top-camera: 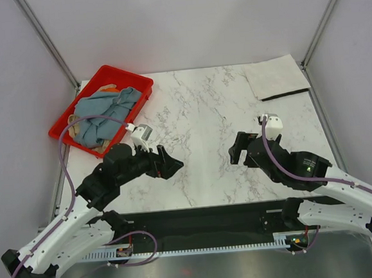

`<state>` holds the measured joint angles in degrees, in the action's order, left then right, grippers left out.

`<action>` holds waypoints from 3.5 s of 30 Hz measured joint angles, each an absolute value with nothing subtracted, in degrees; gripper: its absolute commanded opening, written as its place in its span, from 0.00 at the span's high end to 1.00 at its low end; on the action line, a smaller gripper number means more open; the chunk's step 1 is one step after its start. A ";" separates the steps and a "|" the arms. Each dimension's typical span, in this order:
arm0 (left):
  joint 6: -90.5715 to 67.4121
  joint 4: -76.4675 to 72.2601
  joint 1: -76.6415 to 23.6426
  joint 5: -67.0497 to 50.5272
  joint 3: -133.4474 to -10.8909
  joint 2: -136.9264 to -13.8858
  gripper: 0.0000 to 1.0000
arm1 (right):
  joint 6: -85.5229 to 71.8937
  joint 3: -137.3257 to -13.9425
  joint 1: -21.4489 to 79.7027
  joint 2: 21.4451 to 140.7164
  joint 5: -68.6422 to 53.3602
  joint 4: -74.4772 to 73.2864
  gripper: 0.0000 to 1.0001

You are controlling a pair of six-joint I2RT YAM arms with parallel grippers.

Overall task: Fold and stack the t-shirts
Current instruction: Grab the tshirt from the pile, then move the tshirt to the center of the board

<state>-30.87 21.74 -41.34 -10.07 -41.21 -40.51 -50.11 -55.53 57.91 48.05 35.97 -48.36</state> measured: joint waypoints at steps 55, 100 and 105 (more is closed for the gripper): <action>-2.13 29.98 -33.06 7.51 -129.56 -89.43 0.98 | -42.28 -56.16 57.91 38.30 22.63 -37.32 0.02; -27.22 28.10 -30.61 -8.12 -47.07 -56.16 0.98 | -47.22 -40.18 9.02 68.99 22.20 -30.65 0.43; -27.70 27.79 -30.61 -10.15 -46.02 -53.47 0.98 | -45.08 -41.47 3.51 76.69 17.19 -27.16 0.51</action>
